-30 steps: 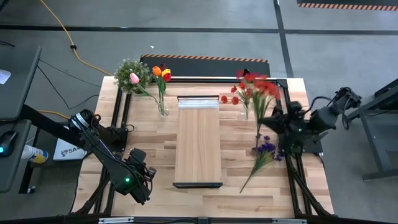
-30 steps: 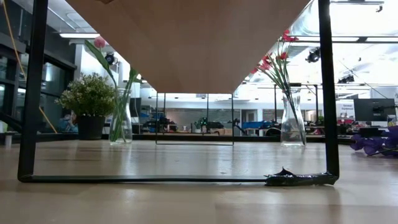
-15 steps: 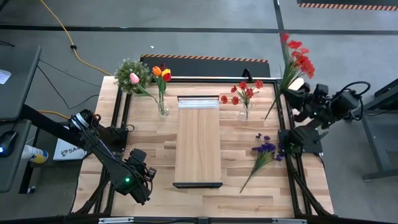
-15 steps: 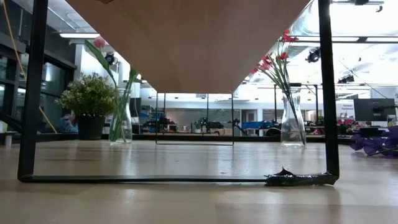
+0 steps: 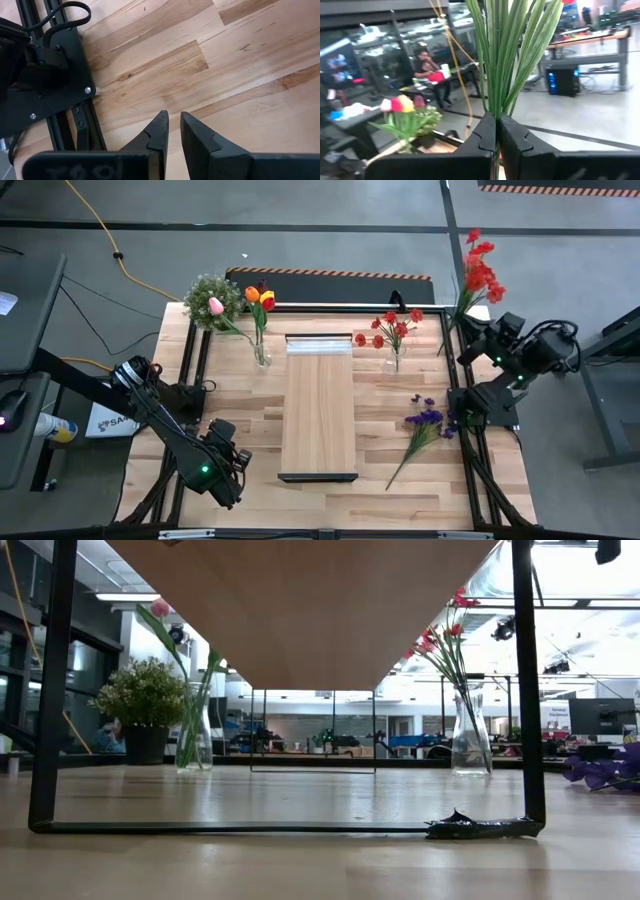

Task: Pick and place flowers into a vace then onto a shelf
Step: Put the orange flowers into the right transparent vase

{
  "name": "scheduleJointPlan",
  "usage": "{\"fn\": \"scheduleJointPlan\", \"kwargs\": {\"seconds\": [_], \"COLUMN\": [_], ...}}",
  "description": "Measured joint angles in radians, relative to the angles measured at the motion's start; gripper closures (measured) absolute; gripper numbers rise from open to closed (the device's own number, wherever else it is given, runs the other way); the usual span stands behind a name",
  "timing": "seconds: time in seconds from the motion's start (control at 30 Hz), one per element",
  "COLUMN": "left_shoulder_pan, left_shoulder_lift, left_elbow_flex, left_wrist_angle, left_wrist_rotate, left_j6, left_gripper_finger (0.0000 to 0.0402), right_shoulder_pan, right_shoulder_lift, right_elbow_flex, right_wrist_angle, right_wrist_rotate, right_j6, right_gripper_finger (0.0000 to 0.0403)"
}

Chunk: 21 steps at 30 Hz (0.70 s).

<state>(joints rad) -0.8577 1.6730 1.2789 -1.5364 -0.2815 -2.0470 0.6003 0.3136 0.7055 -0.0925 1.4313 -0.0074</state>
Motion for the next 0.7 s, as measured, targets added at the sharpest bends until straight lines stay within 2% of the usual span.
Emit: {"fn": "scheduleJointPlan", "kwargs": {"seconds": [0.27,0.5,0.7], "left_shoulder_pan": [0.0,0.0,0.0], "left_shoulder_lift": [0.0,0.0,0.0], "left_elbow_flex": [0.0,0.0,0.0], "left_wrist_angle": [-0.001,-0.002,-0.002], "left_wrist_rotate": [-0.002,-0.002,-0.002], "left_j6": [0.0,0.0,-0.001], "left_gripper_finger": [0.0316,0.0316,0.0316], "right_shoulder_pan": [0.0,-0.009,-0.056], "right_shoulder_lift": [0.0,0.0,0.001], "right_elbow_flex": [0.0,-0.002,-0.002], "right_wrist_angle": [-0.268,-0.499,-0.531], "right_wrist_rotate": [0.135,0.138,0.138], "right_j6": [0.226,0.456,0.49], "right_gripper_finger": [0.0403,0.0403,0.0403]}}
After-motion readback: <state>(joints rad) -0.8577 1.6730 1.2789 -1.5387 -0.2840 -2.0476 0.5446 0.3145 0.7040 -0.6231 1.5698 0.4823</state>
